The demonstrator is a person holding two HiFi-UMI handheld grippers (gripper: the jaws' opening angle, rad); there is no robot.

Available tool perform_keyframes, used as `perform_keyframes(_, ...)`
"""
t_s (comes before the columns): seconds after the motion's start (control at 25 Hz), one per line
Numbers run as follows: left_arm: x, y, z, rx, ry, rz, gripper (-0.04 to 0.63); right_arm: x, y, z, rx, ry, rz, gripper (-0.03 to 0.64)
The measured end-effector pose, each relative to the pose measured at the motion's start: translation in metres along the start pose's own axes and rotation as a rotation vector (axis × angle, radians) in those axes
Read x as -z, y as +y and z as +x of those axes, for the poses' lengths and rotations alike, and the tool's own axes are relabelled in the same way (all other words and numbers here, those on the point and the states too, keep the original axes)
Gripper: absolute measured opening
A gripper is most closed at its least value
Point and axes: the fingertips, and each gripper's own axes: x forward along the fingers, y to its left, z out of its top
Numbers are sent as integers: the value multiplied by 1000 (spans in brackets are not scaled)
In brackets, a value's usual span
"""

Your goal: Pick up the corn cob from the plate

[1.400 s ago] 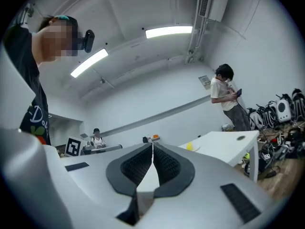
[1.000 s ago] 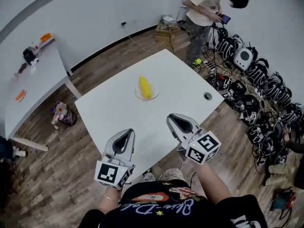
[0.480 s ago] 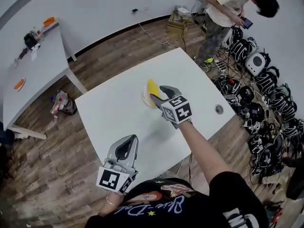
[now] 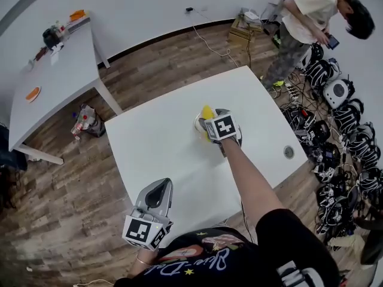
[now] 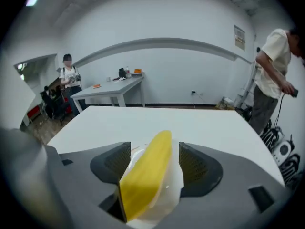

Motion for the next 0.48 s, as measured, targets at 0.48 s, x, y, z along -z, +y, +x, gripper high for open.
perform_keyframes(0.48, 2, -1, -1, -2, 4, 6, -8, 32, 4, 24, -6, 166, 25, 288)
